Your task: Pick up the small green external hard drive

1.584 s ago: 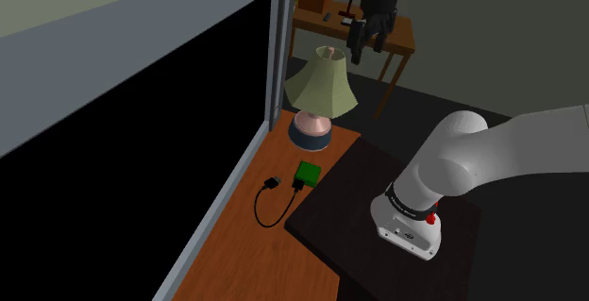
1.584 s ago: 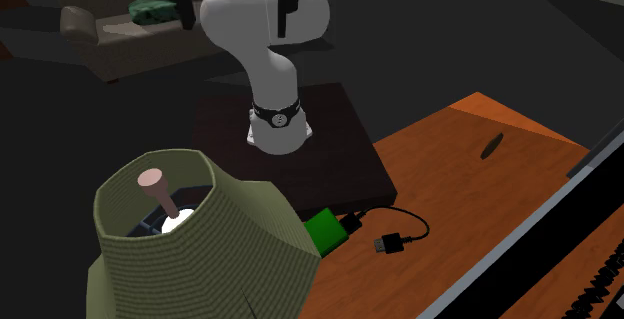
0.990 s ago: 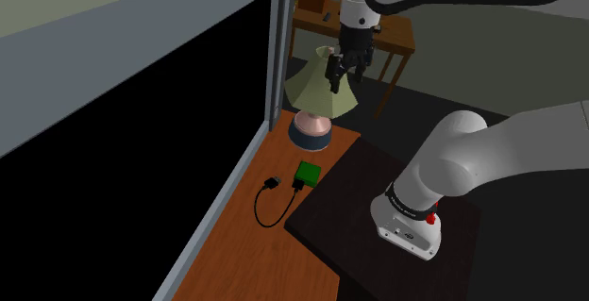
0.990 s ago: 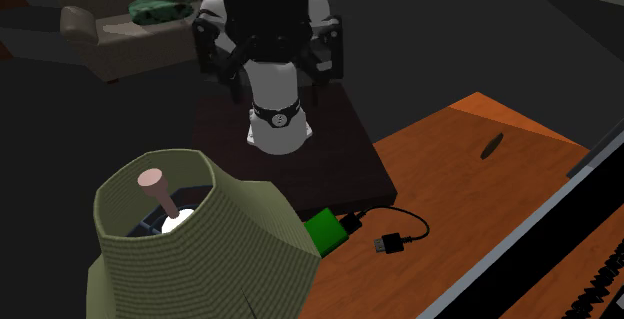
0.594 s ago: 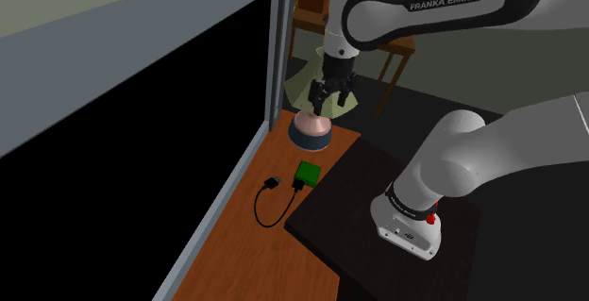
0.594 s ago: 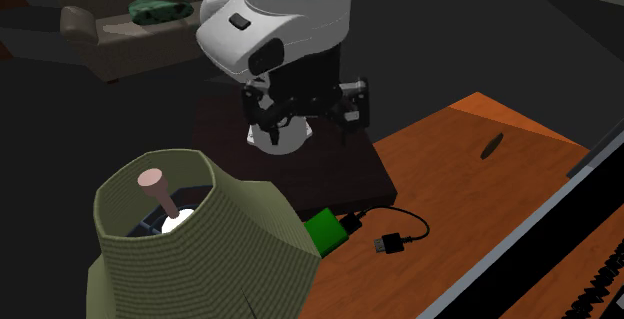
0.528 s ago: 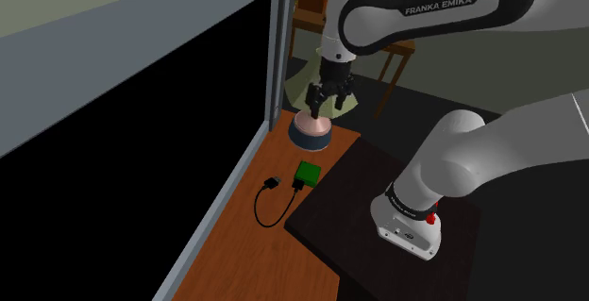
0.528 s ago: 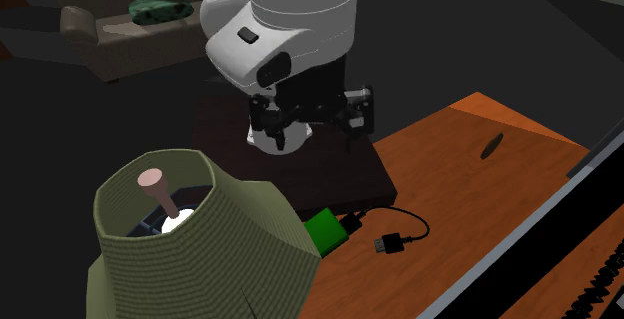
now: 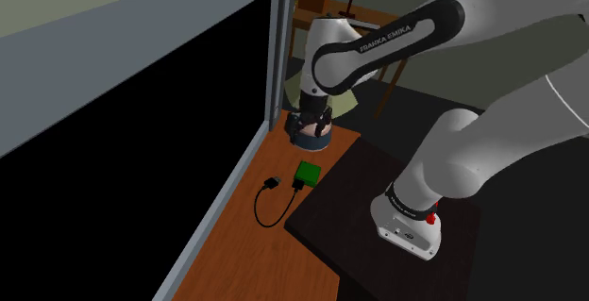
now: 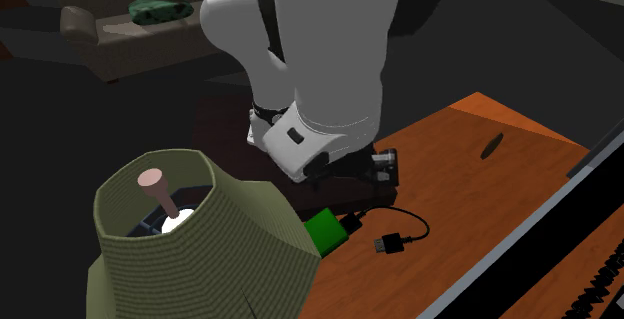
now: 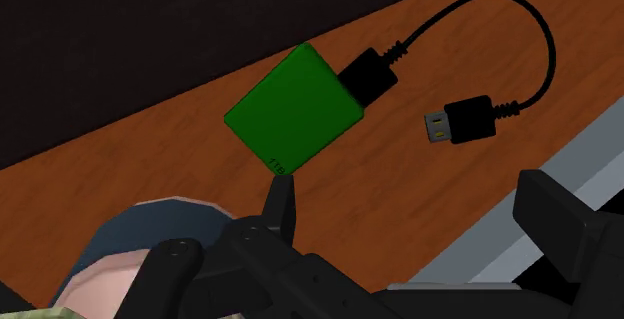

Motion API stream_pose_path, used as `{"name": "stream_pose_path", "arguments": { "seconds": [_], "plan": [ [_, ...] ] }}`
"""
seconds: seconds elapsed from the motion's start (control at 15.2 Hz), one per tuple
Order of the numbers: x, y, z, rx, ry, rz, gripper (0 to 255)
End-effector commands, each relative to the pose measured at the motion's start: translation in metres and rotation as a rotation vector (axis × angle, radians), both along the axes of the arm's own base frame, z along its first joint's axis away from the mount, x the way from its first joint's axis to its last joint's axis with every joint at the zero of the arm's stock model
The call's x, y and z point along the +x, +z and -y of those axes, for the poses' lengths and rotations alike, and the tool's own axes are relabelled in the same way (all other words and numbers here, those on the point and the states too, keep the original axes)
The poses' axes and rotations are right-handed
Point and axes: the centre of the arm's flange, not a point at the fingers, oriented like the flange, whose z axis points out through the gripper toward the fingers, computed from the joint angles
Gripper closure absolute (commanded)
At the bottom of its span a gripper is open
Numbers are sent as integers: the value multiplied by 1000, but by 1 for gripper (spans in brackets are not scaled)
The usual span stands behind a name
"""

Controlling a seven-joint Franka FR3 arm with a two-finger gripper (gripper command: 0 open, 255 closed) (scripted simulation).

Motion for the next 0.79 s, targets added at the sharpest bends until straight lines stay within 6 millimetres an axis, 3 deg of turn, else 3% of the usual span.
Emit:
{"name": "stream_pose_path", "arguments": {
  "seconds": [0.0, 0.59, 0.73],
  "plan": [
    [7, -23, -14, 20, -20, 3, 0],
    [34, -120, -66, 112, -98, 3, 0],
    [36, -132, -70, 118, -103, 3, 0]
  ]
}}
